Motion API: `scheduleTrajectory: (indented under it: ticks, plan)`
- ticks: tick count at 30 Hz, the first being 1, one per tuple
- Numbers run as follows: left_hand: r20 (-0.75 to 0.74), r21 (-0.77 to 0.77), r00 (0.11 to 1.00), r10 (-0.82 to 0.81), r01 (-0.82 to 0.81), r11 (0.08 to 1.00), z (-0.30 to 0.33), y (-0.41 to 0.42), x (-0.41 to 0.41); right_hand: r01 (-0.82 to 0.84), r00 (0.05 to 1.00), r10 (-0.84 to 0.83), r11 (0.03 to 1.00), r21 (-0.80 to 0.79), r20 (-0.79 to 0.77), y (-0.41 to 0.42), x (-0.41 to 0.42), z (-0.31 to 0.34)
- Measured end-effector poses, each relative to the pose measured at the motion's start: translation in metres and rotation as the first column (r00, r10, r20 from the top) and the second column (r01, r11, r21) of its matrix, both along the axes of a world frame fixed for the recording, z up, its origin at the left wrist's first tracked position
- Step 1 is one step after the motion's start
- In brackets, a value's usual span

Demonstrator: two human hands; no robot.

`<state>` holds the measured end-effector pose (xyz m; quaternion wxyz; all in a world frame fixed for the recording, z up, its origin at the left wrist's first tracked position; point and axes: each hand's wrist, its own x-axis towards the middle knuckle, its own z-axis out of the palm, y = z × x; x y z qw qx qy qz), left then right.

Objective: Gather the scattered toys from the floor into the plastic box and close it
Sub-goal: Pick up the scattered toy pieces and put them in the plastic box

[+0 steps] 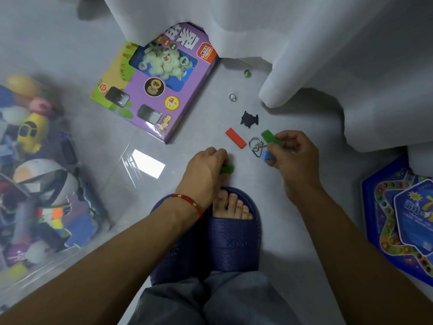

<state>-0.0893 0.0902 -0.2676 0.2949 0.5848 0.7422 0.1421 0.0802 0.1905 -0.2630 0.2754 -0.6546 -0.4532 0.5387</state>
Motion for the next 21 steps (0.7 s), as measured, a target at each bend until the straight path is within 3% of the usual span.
scheduleTrajectory:
  ticks: [3, 5, 7, 9, 13, 15, 16, 18, 19, 21]
  plan:
    - [-0.055, 0.027, 0.995, -0.084, 0.086, 0.996, -0.002, 0.004, 0.002, 0.070, 0.926, -0.167, 0.957, -0.282, -0.339, 0.000, 0.009, 0.010]
    - [-0.049, 0.066, 0.995, -0.089, 0.092, 0.994, -0.002, 0.003, 0.001, 0.063, 0.770, -0.321, 0.898, -0.435, -0.551, -0.001, 0.015, 0.013]
    - [-0.027, 0.112, 0.997, -0.076, 0.079, 0.991, -0.004, 0.002, -0.001, 0.012, 0.612, -0.409, 0.861, -0.508, -0.677, -0.003, 0.019, 0.014]
    - [-0.067, 0.158, 0.993, -0.098, 0.107, 0.982, -0.007, 0.001, -0.003, -0.057, 0.561, -0.393, 0.860, -0.507, -0.729, -0.005, 0.019, 0.016]
    - [-0.200, 0.176, 0.963, -0.178, 0.214, 0.961, -0.010, -0.004, -0.004, -0.149, 0.639, -0.276, 0.872, -0.467, -0.718, -0.003, 0.011, 0.031]
    - [-0.164, 0.148, 0.971, -0.174, 0.199, 0.969, -0.004, -0.007, -0.006, -0.170, 0.711, -0.205, 0.878, -0.448, -0.673, -0.004, 0.007, 0.045]
    - [-0.101, 0.128, 0.989, -0.105, 0.117, 0.985, 0.001, -0.008, -0.007, -0.177, 0.754, -0.167, 0.880, -0.441, -0.636, -0.005, 0.005, 0.053]
    - [0.088, 0.046, 0.976, 0.201, -0.205, 0.978, 0.018, -0.013, -0.008, -0.194, 0.860, -0.065, 0.876, -0.443, -0.506, -0.009, 0.000, 0.071]
    - [0.199, -0.022, 0.905, 0.376, -0.380, 0.925, 0.033, -0.017, -0.010, -0.192, 0.905, -0.020, 0.871, -0.451, -0.424, -0.012, -0.004, 0.084]
    - [0.445, -0.174, 0.647, 0.619, -0.616, 0.769, 0.073, -0.032, -0.014, -0.180, 0.949, 0.022, 0.858, -0.482, -0.314, -0.017, -0.015, 0.113]
